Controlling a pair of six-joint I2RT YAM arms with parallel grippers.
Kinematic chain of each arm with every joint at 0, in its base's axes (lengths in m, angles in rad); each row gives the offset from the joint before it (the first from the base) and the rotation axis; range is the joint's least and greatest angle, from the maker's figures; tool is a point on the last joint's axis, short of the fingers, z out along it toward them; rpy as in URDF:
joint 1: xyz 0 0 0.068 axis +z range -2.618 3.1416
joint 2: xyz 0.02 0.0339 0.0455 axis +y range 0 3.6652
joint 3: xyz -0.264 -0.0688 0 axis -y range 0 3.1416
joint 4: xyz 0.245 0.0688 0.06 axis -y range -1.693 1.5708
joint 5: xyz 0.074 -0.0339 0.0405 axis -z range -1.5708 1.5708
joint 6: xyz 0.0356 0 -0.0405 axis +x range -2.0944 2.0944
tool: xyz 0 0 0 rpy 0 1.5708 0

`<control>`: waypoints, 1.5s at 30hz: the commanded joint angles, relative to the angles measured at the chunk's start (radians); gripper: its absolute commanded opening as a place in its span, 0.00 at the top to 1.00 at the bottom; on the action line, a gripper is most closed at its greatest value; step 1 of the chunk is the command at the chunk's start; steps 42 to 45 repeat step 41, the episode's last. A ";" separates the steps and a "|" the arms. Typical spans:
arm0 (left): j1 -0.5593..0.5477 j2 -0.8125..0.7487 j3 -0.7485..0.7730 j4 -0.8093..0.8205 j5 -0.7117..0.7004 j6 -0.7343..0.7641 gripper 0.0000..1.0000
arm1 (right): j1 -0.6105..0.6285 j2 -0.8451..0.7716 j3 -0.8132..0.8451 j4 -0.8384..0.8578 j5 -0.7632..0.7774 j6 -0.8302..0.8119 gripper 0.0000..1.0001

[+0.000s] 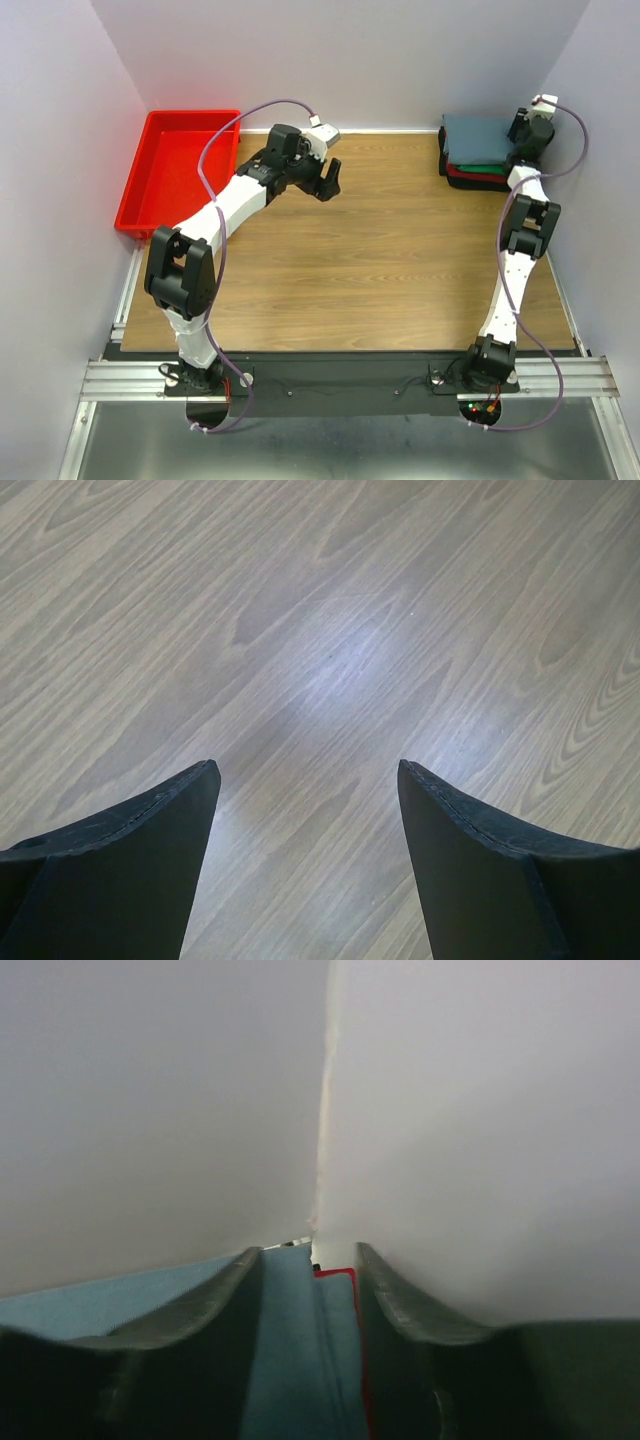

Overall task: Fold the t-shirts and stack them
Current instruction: Neatly place the folded tshirt to the corner

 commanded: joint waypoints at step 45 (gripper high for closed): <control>0.165 -0.522 -0.480 -0.123 -0.204 0.064 0.01 | 0.599 -1.520 -1.364 -0.768 -0.393 -0.008 0.00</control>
